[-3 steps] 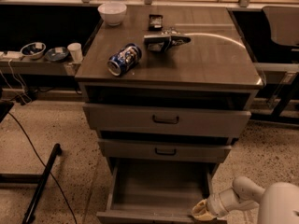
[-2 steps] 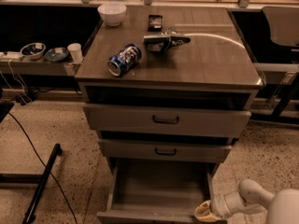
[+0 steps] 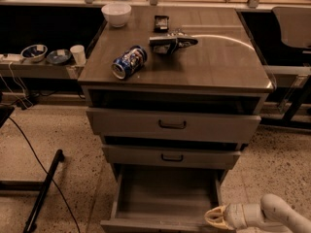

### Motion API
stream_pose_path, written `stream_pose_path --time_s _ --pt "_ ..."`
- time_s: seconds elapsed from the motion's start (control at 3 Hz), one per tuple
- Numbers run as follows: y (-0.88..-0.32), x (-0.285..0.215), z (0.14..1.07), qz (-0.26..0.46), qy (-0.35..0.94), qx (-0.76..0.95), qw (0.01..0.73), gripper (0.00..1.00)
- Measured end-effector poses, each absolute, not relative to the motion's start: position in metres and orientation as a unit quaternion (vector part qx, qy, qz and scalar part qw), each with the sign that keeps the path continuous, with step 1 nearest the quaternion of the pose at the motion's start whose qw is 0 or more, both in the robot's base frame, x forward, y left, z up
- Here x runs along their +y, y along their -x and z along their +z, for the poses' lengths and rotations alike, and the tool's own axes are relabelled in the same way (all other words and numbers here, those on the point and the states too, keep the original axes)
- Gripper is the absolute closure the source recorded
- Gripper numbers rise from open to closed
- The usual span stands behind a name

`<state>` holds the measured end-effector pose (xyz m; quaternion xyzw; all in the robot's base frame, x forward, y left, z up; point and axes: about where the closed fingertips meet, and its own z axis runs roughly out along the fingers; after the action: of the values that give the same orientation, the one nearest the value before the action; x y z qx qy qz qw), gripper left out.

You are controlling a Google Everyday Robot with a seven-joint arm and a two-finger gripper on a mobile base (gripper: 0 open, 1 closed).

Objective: Open bottom drawer

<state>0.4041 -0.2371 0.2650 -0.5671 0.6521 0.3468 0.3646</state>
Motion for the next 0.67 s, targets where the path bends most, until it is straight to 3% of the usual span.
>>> stream_pose_path --time_s 0.67 --pt "-0.4034 -0.2372 0.2674 0.342 0.567 0.648 0.376 0.58"
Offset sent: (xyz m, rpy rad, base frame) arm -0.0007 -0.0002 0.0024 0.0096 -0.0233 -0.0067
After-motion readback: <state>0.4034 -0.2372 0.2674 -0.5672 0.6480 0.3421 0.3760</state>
